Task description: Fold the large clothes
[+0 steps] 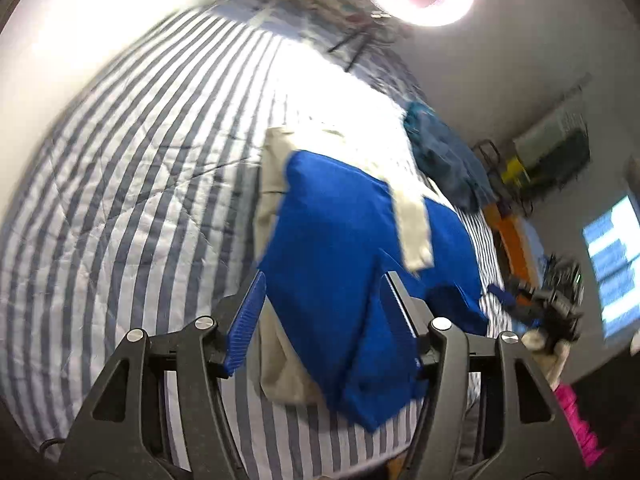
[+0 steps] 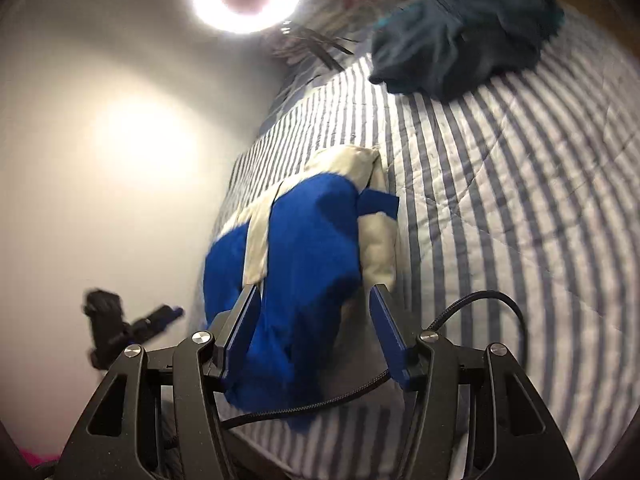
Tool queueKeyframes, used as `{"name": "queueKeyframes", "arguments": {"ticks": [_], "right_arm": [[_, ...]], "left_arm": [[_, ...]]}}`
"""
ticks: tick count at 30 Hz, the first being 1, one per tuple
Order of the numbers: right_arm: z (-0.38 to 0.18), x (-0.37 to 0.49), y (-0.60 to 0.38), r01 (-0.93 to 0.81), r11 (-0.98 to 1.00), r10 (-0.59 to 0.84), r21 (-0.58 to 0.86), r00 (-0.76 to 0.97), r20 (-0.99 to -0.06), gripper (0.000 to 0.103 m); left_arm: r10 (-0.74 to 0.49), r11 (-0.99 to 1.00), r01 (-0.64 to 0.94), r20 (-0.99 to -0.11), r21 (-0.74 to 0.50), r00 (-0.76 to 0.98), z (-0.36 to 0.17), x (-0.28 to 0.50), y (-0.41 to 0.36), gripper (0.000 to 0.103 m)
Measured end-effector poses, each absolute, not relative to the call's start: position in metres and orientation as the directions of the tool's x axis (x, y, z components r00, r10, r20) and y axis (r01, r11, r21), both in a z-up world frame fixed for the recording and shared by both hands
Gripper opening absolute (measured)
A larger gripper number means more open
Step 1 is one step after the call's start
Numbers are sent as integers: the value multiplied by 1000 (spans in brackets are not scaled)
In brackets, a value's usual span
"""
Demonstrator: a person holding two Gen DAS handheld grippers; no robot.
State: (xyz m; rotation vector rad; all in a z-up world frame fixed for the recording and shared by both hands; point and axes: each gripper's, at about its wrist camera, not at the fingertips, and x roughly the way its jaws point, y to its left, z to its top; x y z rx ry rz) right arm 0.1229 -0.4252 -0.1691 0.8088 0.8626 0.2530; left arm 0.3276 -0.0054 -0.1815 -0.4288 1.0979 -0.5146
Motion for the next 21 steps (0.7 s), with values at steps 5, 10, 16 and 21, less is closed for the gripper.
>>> {"name": "queueKeyframes", "arguments": {"ticks": [5, 10, 16, 21], "right_arm": [[-198, 159, -413, 121, 666, 550, 736, 586, -595, 56], [-199, 164, -409, 104, 624, 606, 775, 563, -563, 11], [-138, 145, -400, 17, 786, 504, 619, 563, -655, 5], [-184, 145, -415, 131, 768, 480, 627, 530, -699, 3]], "left_arm": [[-629, 763, 50, -724, -644, 283, -232, 353, 12, 61], [-675, 728, 71, -694, -682, 252, -237, 348, 1, 6], [-679, 731, 151, -690, -665, 251, -202, 322, -20, 4], [-611, 791, 121, -767, -599, 197, -255, 321, -26, 5]]}}
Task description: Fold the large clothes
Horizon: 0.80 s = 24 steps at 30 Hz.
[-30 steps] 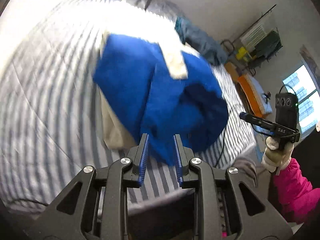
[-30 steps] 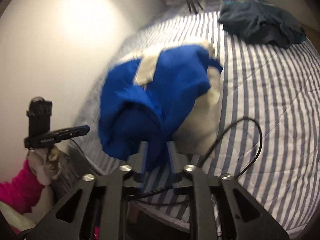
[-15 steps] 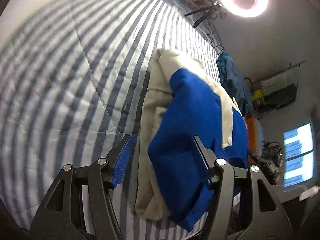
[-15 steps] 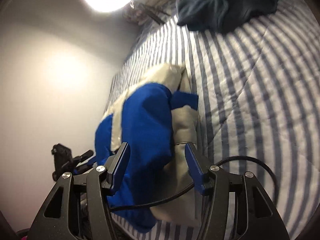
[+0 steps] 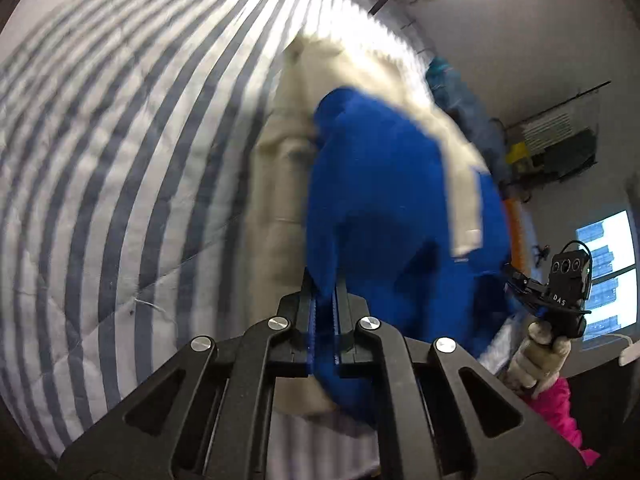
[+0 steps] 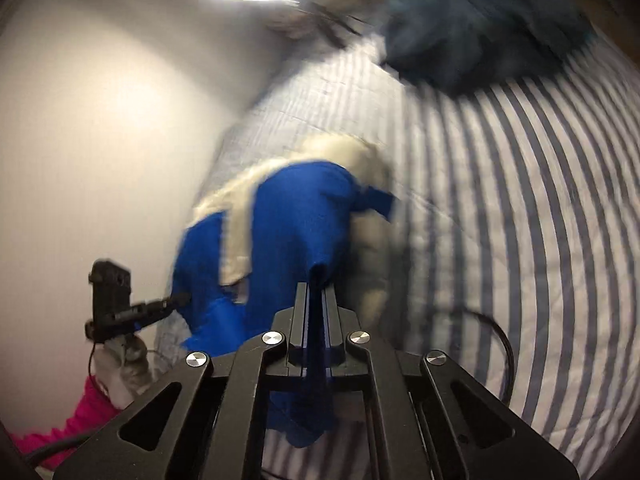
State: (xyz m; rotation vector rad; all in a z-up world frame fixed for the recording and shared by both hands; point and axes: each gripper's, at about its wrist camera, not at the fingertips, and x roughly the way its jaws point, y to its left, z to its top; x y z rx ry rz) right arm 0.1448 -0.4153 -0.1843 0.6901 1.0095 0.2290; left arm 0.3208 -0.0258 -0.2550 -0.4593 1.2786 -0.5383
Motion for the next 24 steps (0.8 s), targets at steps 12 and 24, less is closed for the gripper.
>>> {"name": "queueKeyframes", "arguments": {"ticks": [12, 24], "right_arm": [[-129, 146, -400, -7, 914, 337, 407, 574, -747, 15], [-125, 260, -336, -192, 944, 330, 269, 578, -746, 15]], "left_arm": [[-520, 854, 231, -782, -466, 344, -180, 314, -18, 12], [-508, 845, 390, -777, -366, 371, -164, 401, -118, 12]]}}
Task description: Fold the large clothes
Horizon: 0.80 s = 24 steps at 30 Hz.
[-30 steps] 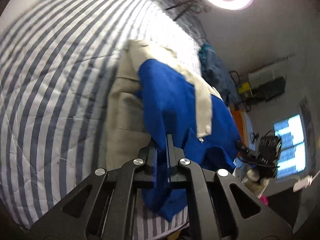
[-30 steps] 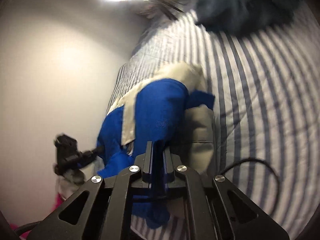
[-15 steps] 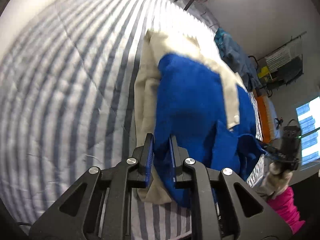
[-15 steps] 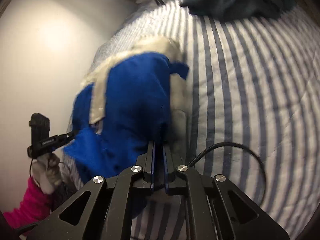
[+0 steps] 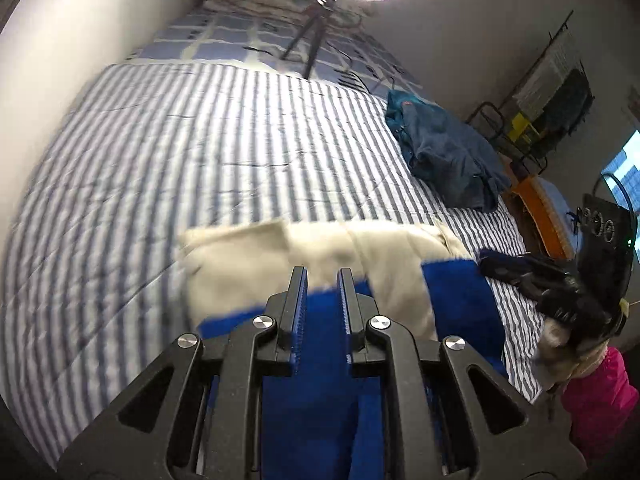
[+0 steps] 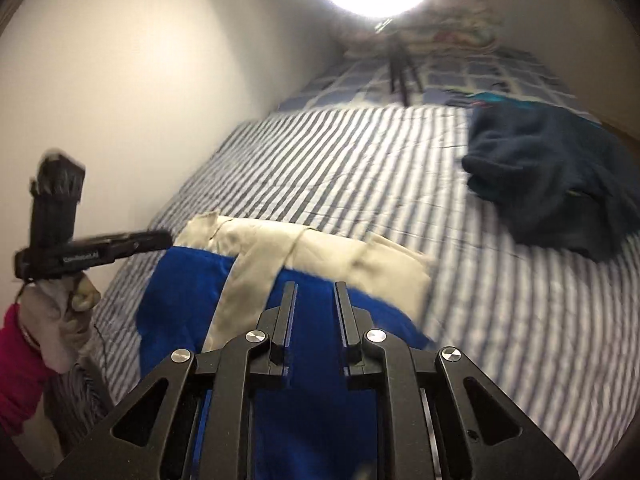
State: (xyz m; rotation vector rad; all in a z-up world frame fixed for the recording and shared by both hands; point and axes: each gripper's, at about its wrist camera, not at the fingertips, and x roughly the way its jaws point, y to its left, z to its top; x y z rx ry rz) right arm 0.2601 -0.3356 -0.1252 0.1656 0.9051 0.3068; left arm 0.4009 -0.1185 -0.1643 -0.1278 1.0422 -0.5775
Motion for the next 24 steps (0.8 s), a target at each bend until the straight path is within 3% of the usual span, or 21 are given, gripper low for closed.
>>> {"name": "queueKeyframes", "arguments": {"ticks": [6, 10, 16, 24], "right_arm": [[-168, 288, -311, -223, 943, 326, 248, 453, -830, 15], [-205, 296, -316, -183, 940, 338, 287, 411, -846, 15], [-167, 281, -323, -167, 946, 324, 278, 460, -827, 15], [-122, 164, -341, -324, 883, 462, 340, 473, -750, 17]], "left_arm": [[-414, 858, 435, -868, -272, 275, -227, 437, -150, 12], [-426, 850, 460, -850, -258, 310, -246, 435, -151, 12], [-414, 863, 436, -850, -254, 326, -213, 422, -146, 12], [-622, 743, 513, -726, -429, 293, -168, 309, -127, 12]]}}
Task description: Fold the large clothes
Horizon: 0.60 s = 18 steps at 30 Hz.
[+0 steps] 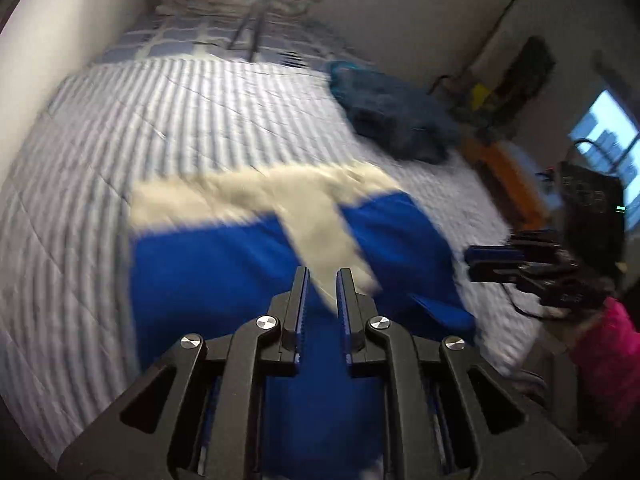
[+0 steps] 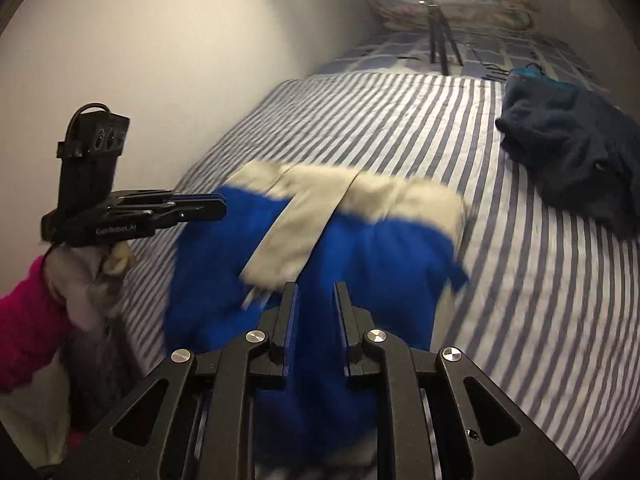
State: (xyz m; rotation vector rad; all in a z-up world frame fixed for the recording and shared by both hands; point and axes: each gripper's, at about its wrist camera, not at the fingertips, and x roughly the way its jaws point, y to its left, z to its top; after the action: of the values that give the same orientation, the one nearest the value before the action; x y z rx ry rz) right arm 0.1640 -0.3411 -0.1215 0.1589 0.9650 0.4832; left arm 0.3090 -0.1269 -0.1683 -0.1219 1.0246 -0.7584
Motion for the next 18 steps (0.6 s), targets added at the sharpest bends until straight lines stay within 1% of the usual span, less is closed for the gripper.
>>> {"name": "queueKeyframes", "arguments": {"ticks": [1, 3, 4, 10, 12, 13, 14, 15, 16, 17, 18], "right_arm": [[-121, 152, -341, -341, 877, 469, 337, 465, -751, 20], [-120, 138, -337, -370, 870, 476, 327, 454, -753, 43], [-121, 133, -334, -382, 869, 472, 314, 450, -758, 45], [-136, 143, -305, -429, 883, 390, 192, 444, -807, 45], [-141, 158, -305, -397, 905, 339, 150, 463, -819, 44], [-146, 166, -308, -373, 916, 320, 146, 464, -826, 41], [-152, 176, -314, -338, 927, 310, 161, 451, -837, 26], [-154, 180, -318, -321, 929, 321, 187, 441, -838, 17], [-156, 183, -323, -316, 923, 348, 222, 433, -831, 17], [-155, 184, -326, -319, 915, 373, 249, 430, -822, 17], [-154, 184, -327, -324, 905, 398, 274, 424, -813, 17]], "left_arm": [[-647, 723, 510, -714, -465, 266, -172, 297, -128, 12], [-674, 702, 497, -702, -511, 231, -181, 277, -133, 12], [-679, 698, 488, -700, -524, 220, -185, 272, -136, 12], [-693, 693, 402, -706, -599, 142, -220, 257, -150, 12], [-708, 680, 387, -695, -623, 127, -226, 256, -153, 12], [-711, 677, 388, -691, -626, 126, -225, 254, -155, 12], [-712, 675, 392, -690, -625, 128, -224, 254, -157, 16], [-717, 671, 394, -685, -628, 129, -225, 253, -160, 21], [-725, 663, 394, -676, -636, 130, -225, 252, -161, 34], [-737, 653, 394, -662, -647, 134, -224, 250, -164, 42], [-742, 649, 397, -656, -649, 140, -223, 249, -168, 42]]}}
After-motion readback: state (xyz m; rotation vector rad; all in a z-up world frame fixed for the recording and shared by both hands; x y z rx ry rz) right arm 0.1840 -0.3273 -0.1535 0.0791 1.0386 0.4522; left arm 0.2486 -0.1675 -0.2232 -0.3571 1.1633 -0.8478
